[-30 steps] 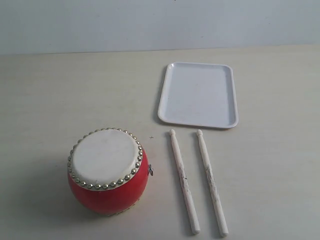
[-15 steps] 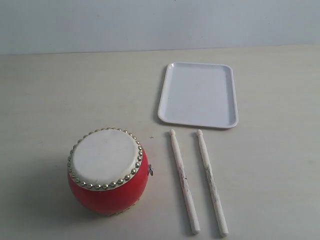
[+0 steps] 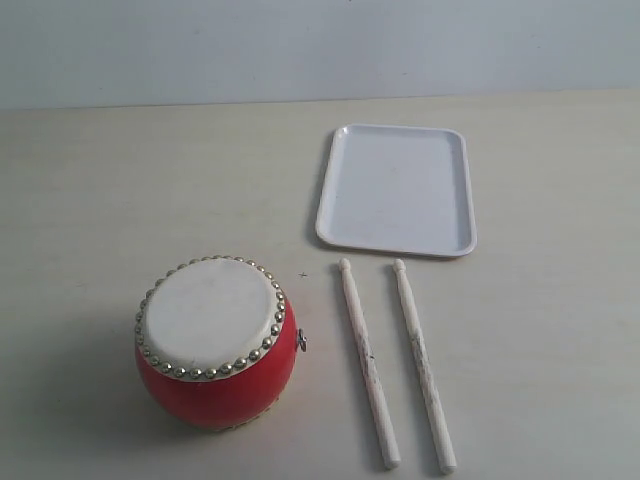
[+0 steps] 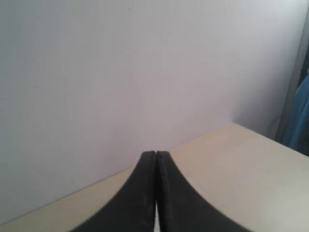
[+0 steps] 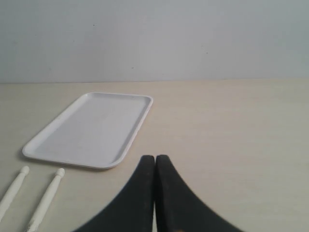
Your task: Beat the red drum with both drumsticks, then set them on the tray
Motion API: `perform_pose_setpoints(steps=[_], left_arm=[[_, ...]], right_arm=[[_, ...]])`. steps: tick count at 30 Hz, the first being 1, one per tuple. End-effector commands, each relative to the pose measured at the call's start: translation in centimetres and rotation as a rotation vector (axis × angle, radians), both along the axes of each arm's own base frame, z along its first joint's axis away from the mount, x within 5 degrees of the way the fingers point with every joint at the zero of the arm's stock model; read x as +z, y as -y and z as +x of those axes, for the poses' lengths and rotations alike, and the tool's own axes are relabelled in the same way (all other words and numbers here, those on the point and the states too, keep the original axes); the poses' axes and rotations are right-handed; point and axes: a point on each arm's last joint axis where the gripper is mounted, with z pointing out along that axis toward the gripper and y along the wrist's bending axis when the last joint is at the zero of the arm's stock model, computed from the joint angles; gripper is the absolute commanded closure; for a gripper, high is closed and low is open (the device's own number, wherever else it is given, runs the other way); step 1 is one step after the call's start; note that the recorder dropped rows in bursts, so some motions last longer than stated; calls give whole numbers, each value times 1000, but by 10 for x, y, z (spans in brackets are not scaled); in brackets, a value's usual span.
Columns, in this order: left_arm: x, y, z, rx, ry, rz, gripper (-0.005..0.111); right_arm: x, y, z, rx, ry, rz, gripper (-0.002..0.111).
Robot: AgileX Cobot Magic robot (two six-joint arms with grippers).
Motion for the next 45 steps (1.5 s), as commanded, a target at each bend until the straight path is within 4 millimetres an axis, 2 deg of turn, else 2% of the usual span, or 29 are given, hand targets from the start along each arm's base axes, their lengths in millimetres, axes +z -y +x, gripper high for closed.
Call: perform_pose_setpoints(steps=[1,6,11,16,21,26,32,36,38,45], left_arm=[[-7,-3,15,46,-90,62,107],[-19,13,22,-32,-86,169,107],[-31,38,24,-115,-57,177,107],[-61,82,39,-156,-118,224,107],[-84,124,66,-34,-218,342,107],[-89,147,93,143,-392,421,107],[-86,179,104,35,-530,421,107],[-94,200,120,9,-555,421,107],[-103,208,128,13,-572,433,107],[-154,234,147,26,-695,453,107]], right_arm=[[0,0,0,-4,15,-3,108],[0,0,0,-4,15,-1,108],[0,0,0,-4,15,-1,108],[0,0,0,-4,15,-1,108],[0,0,0,-4,15,-1,108],[0,0,0,-4,15,-3,108],[0,0,0,-4,15,-1,108],[0,0,0,-4,15,-1,108],[0,0,0,-4,15,-3,108],[0,0,0,-4,15,-1,108]])
